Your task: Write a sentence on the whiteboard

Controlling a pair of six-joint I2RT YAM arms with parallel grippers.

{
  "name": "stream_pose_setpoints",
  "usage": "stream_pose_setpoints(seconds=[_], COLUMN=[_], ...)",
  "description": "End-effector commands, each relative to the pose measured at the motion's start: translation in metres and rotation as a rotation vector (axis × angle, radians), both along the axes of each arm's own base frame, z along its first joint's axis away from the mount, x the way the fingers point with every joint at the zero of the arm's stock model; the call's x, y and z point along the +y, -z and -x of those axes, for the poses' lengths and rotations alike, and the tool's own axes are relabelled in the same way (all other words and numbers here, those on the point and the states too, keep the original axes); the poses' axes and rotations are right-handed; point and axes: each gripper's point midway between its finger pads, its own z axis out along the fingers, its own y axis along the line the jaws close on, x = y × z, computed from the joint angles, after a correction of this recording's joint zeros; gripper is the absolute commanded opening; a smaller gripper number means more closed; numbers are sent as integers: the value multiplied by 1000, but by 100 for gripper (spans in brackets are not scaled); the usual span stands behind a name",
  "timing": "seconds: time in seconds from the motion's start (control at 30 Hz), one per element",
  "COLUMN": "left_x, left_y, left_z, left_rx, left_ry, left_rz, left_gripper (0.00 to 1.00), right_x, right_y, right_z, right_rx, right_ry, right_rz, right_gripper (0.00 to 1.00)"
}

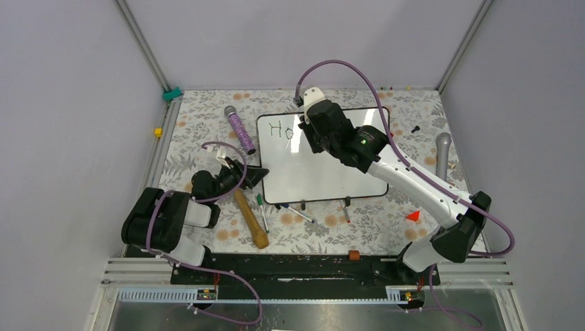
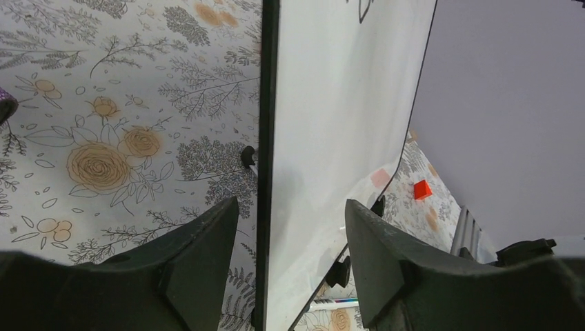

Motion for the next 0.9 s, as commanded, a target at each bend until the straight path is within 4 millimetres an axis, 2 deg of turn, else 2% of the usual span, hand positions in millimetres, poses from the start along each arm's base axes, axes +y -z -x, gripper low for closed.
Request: stream_pose_setpoints(seconds=[0.0, 0.53, 0.73, 0.8, 0.87], left_x=[-8, -29, -24, -24, -23], left_y=[-29, -18, -22, -22, -19], left_z=[-2, -7, -11, -9, -7], left_rx=[-96, 54, 42, 43, 35], left_ry=[94, 290, 267, 275, 273], left_rz=[58, 127, 131, 131, 115], left_gripper=[59, 59, 64, 64, 58], right_x=[0, 0, 1, 1, 1], right_y=[-9, -9, -10, -10, -10], right_z=[-1, 4, 5, 5, 5], right_rx=[-5, 7, 9, 9, 9], right_ry=[2, -14, -17, -17, -15], right_rz=[-25, -37, -45, -44, -46], right_gripper=[0, 0, 0, 0, 0])
